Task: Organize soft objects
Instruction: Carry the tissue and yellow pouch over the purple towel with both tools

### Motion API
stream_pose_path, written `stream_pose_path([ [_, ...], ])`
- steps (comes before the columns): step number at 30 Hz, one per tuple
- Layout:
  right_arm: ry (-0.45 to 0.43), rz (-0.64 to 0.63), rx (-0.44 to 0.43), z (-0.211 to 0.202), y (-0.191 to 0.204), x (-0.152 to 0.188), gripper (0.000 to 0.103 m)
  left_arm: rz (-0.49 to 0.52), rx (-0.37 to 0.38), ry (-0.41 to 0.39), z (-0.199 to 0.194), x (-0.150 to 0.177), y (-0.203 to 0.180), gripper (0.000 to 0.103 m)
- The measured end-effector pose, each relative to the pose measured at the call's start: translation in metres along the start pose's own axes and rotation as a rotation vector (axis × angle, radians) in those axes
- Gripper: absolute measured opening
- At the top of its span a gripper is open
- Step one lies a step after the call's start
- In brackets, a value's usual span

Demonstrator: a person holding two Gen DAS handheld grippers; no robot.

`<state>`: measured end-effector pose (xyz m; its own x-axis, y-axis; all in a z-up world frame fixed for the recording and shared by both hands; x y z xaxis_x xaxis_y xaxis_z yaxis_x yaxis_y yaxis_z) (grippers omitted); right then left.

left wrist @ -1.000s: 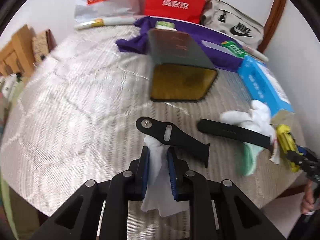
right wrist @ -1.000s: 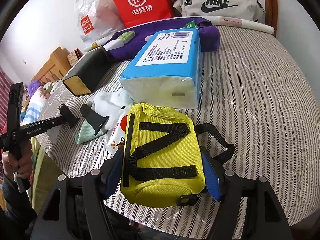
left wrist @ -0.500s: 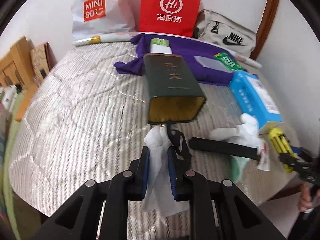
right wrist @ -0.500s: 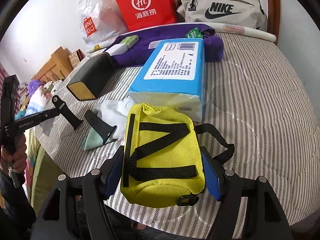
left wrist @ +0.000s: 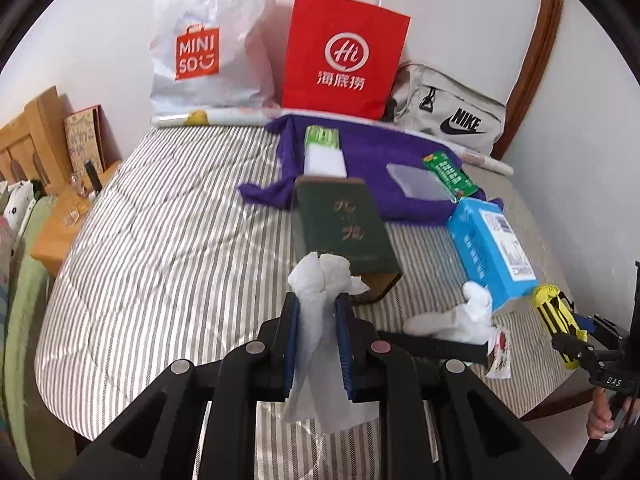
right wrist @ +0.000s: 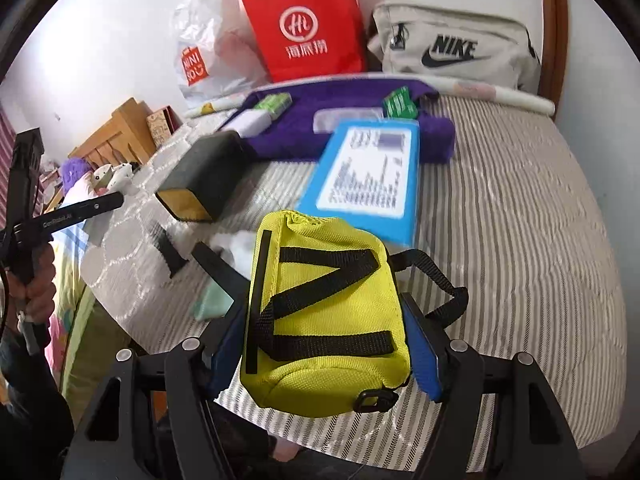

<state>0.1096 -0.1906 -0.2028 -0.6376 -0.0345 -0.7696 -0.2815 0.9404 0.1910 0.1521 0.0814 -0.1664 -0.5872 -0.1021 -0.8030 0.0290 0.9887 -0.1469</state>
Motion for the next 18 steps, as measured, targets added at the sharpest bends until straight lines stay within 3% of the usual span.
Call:
stream_pose_path([
  [18, -0.101, -0.067, -0.016, 0.005, 0.007, -0.094, 0.07, 0.011, 0.04, -0.043, 0.017, -0.062, -0.024, 0.017],
])
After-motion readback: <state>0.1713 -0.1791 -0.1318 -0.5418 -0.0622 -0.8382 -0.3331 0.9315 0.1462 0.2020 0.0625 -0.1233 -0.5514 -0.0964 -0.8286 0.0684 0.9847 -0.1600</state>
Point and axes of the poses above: each gripper's, at about its wrist camera, not at the fingertips, and z roughly the way its jaws point, y to its left, x to its underside, the point moved 9 cm from there along z, roughly the way its jaws point, and after that the axes turned 15 degrees about -y, right-handed, at the moved point
